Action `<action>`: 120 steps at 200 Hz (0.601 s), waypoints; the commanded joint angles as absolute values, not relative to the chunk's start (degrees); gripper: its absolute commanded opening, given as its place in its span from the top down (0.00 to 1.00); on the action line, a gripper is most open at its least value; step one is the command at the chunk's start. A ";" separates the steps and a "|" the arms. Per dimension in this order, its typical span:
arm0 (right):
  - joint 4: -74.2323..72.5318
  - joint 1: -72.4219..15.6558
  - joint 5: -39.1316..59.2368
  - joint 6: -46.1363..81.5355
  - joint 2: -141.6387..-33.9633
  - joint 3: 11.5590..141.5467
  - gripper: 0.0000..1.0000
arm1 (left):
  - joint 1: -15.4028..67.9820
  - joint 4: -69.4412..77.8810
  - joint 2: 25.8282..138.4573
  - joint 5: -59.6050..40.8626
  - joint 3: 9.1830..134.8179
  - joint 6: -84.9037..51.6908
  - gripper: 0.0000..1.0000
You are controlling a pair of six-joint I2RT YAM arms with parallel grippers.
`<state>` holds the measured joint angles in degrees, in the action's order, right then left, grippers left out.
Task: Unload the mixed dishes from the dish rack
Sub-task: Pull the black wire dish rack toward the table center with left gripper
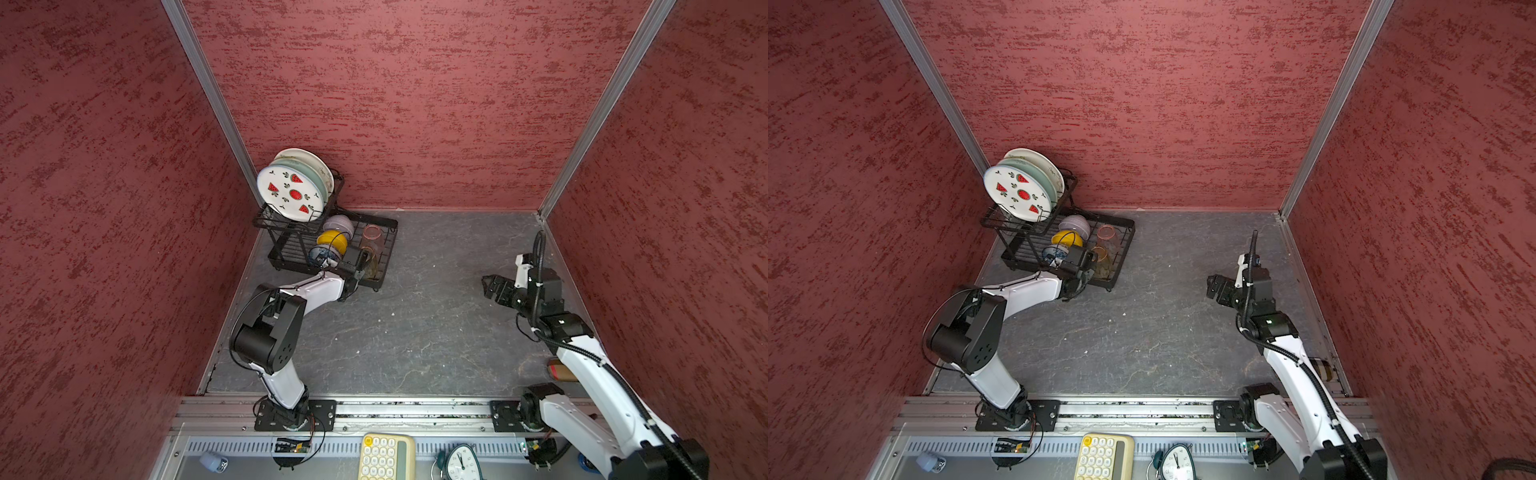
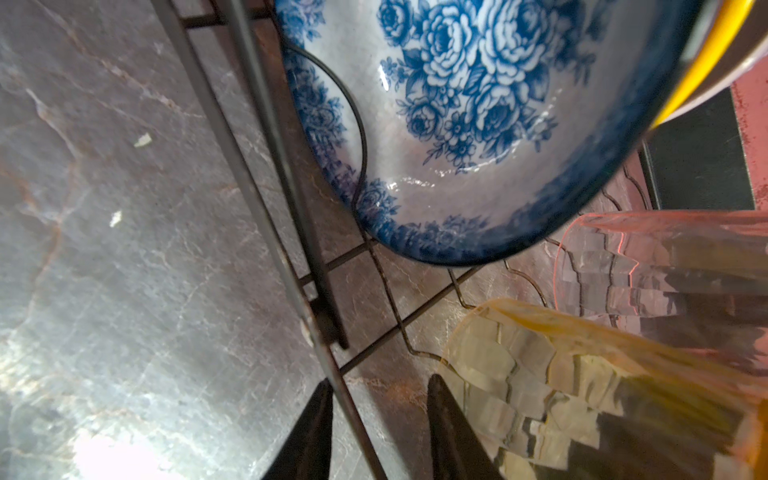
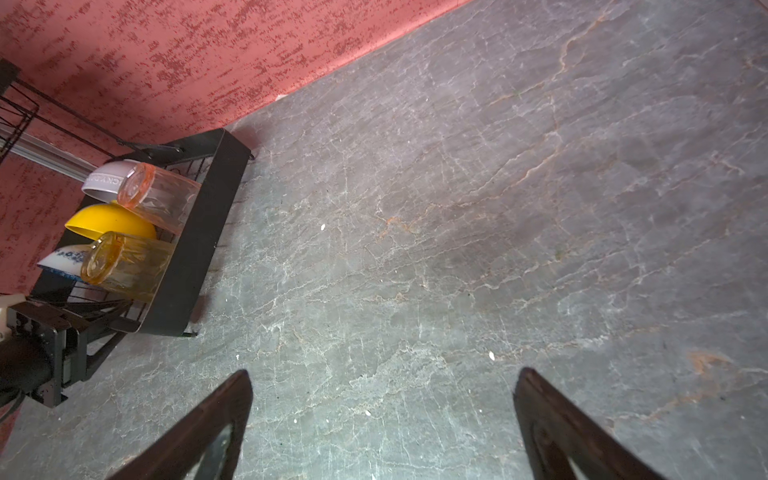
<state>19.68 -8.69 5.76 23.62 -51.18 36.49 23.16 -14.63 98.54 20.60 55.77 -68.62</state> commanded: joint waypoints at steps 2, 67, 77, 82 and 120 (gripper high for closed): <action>19.91 -9.08 5.03 24.52 -50.45 35.83 0.01 | 26.74 -18.91 103.27 12.25 52.56 -54.31 1.00; 19.60 -9.06 3.35 24.58 -50.58 35.26 0.01 | 33.84 -19.62 101.50 11.60 50.54 -53.65 1.00; 19.60 -9.07 3.34 24.73 -50.59 35.01 0.01 | 35.19 -20.24 100.89 11.71 50.52 -53.31 1.00; 19.52 -9.07 3.45 24.81 -50.56 34.96 0.01 | 35.82 -20.57 100.45 11.85 50.46 -53.04 1.00; 19.50 -9.07 3.96 25.23 -50.67 34.67 0.01 | 39.26 -21.18 96.26 11.45 48.69 -51.42 1.00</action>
<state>19.64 -8.69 4.86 24.36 -51.11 35.40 32.56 -15.33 95.61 25.98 52.86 -63.22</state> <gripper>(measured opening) 0.989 0.356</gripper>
